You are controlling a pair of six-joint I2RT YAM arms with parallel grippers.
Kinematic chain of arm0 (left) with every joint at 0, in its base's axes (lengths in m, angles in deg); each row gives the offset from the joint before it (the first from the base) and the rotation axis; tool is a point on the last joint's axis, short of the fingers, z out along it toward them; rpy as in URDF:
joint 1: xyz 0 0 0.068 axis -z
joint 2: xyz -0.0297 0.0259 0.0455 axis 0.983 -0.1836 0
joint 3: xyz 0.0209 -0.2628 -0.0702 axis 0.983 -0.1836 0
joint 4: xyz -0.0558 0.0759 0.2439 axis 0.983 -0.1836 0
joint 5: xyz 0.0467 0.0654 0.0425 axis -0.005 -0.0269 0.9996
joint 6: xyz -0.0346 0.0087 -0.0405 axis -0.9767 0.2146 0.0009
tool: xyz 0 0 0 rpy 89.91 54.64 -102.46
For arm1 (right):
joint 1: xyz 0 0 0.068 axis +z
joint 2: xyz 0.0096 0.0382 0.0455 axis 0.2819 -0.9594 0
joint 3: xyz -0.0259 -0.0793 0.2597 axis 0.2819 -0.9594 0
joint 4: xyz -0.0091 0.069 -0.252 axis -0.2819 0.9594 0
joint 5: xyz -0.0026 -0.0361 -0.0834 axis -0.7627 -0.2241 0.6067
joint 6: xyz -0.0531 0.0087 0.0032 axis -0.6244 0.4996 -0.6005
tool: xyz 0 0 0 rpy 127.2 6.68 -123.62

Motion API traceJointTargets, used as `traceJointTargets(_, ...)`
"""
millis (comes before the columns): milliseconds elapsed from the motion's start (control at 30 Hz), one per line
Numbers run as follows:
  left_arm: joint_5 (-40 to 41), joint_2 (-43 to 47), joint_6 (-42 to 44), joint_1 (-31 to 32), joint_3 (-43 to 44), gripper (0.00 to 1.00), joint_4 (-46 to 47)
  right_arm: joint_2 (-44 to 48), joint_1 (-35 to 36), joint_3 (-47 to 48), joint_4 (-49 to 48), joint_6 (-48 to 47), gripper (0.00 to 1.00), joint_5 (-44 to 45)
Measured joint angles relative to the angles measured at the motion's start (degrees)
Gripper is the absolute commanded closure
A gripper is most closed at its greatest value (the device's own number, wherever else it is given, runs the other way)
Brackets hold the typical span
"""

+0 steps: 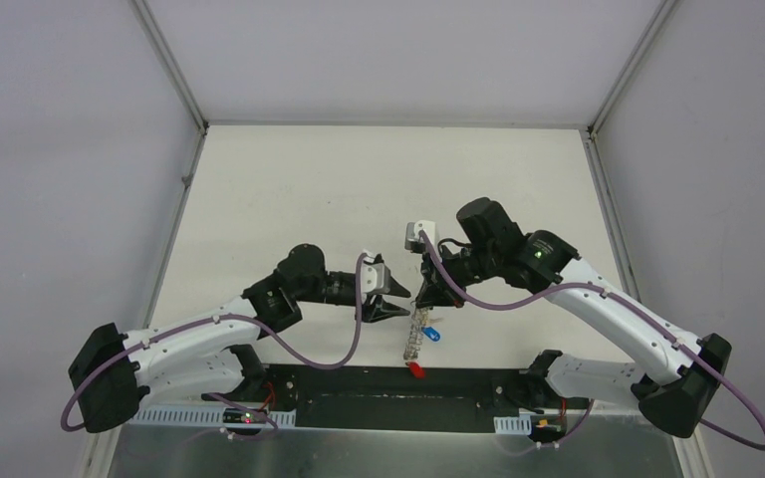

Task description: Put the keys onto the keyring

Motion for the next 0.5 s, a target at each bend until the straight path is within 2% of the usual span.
traceJointTargets(167,-0.46,-1.51,-0.31,0.9,0.02,0.72,2.89,0.0,0.02,0.0,-0.04,0.0,1.0,0.0)
traceJointTargets(500,-0.61,-3.34,-0.94,1.25,0.24,0.75,4.87,0.0,0.2,0.0,-0.28,0.07,1.0,0.0)
